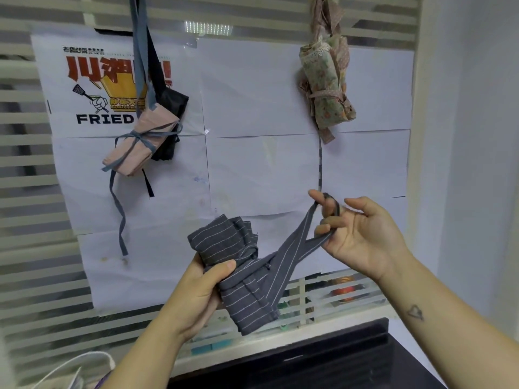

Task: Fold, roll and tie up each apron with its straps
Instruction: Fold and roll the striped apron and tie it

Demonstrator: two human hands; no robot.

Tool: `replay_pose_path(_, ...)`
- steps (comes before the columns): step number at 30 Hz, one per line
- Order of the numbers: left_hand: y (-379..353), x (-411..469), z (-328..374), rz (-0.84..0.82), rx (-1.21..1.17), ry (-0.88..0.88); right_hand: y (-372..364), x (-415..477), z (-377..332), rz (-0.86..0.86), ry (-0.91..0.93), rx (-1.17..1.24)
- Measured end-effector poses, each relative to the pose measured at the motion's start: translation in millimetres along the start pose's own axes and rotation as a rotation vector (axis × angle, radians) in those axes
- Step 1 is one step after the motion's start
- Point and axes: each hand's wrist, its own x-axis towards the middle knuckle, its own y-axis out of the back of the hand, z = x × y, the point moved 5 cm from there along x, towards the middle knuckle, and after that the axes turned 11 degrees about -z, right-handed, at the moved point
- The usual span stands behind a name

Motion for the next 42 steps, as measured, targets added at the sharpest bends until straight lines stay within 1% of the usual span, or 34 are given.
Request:
replay_pose_path(1, -1, -1, 1, -0.005, -0.040, 0.006, -2, 0, 0, -0.023, 0.000, -0.011)
replay_pose_path(2, -2, -1, 2, -0.010, -0.074, 0.012, -5, 0, -1, -0.069, -0.017, -0.078)
replay_pose_path(3, 0, -2, 4, -0.008, -0.096, 0.012, -8, 0, -4, -0.112, -0.049, -0.244)
replay_pose_path(4, 2, -3, 6, -0.002, -0.101, 0.006, -8, -1, -9, -0.117, -0.091, -0.523)
replay_pose_path(5, 5, -4, 8, 0.004, -0.094, 0.001, -7, -3, -14, -0.066, -0.134, -0.879)
replay_pose_path(6, 7, -5, 9, 0.001, -0.077, -0.003, -3, -2, -21, 0.015, -0.146, -1.183)
replay_pose_path(7, 7, -5, 9, -0.005, -0.060, -0.003, 0, -1, -27, 0.111, -0.109, -1.341)
replay_pose_path(8, 6, -5, 9, -0.018, -0.046, -0.002, 2, -1, -30, 0.196, -0.055, -1.361)
replay_pose_path(9, 4, -6, 8, -0.037, -0.035, 0.001, 6, 0, -31, 0.272, 0.003, -1.310)
replay_pose_path(10, 1, -7, 8, -0.060, -0.011, 0.003, 14, 2, -29, 0.336, 0.046, -1.140)
replay_pose_path(11, -3, -8, 9, -0.082, 0.028, 0.002, 22, 4, -21, 0.387, 0.066, -0.866)
replay_pose_path(13, -8, -8, 10, -0.120, 0.136, -0.011, 31, 6, 3, 0.428, 0.099, -0.215)
replay_pose_path(14, -9, -8, 11, -0.128, 0.177, -0.023, 30, 5, 12, 0.445, 0.127, 0.013)
replay_pose_path(15, -9, -8, 12, -0.122, 0.203, -0.030, 28, 4, 18, 0.475, 0.152, 0.149)
replay_pose_path(16, -7, -8, 11, -0.110, 0.229, -0.033, 26, 2, 23, 0.502, 0.164, 0.216)
replay_pose_path(17, -7, -8, 12, -0.097, 0.259, -0.032, 21, 0, 28, 0.504, 0.164, 0.229)
replay_pose_path(19, -9, -10, 14, -0.091, 0.325, -0.039, 10, 0, 36, 0.414, 0.111, 0.125)
replay_pose_path(20, -10, -11, 15, -0.091, 0.353, -0.041, 5, 1, 40, 0.347, 0.057, 0.015)
replay_pose_path(21, -11, -12, 17, -0.092, 0.381, -0.038, 1, 2, 43, 0.282, -0.003, -0.156)
replay_pose_path(23, -15, -12, 18, -0.117, 0.460, -0.034, -7, 2, 46, 0.157, -0.137, -0.658)
replay_pose_path(24, -17, -12, 18, -0.145, 0.512, -0.024, -13, 2, 49, 0.063, -0.200, -0.897)
replay_pose_path(25, -23, -13, 19, -0.180, 0.563, -0.011, -18, 3, 51, -0.034, -0.247, -1.076)
replay_pose_path(26, -29, -14, 20, -0.226, 0.612, 0.002, -22, 5, 52, -0.102, -0.282, -1.204)
replay_pose_path(28, -39, -15, 20, -0.307, 0.716, 0.029, -33, 9, 53, -0.163, -0.298, -1.370)
replay_pose_path(30, -44, -13, 21, -0.364, 0.811, 0.042, -38, 14, 52, -0.186, -0.285, -1.457)
replay_pose_path(33, -45, -9, 16, -0.466, 0.989, 0.112, -41, 16, 55, -0.220, -0.319, -1.628)
replay_pose_path(36, -46, -5, 8, -0.490, 1.189, 0.173, -42, 15, 60, -0.212, -0.348, -1.728)
replay_pose_path(39, -48, -1, 7, -0.428, 1.236, 0.122, -41, 17, 58, -0.177, -0.360, -1.710)
replay_pose_path(40, -46, 0, 8, -0.377, 1.201, 0.095, -39, 17, 55, -0.151, -0.360, -1.684)
replay_pose_path(42, -41, -3, 13, -0.251, 1.055, 0.061, -33, 15, 47, -0.086, -0.337, -1.580)
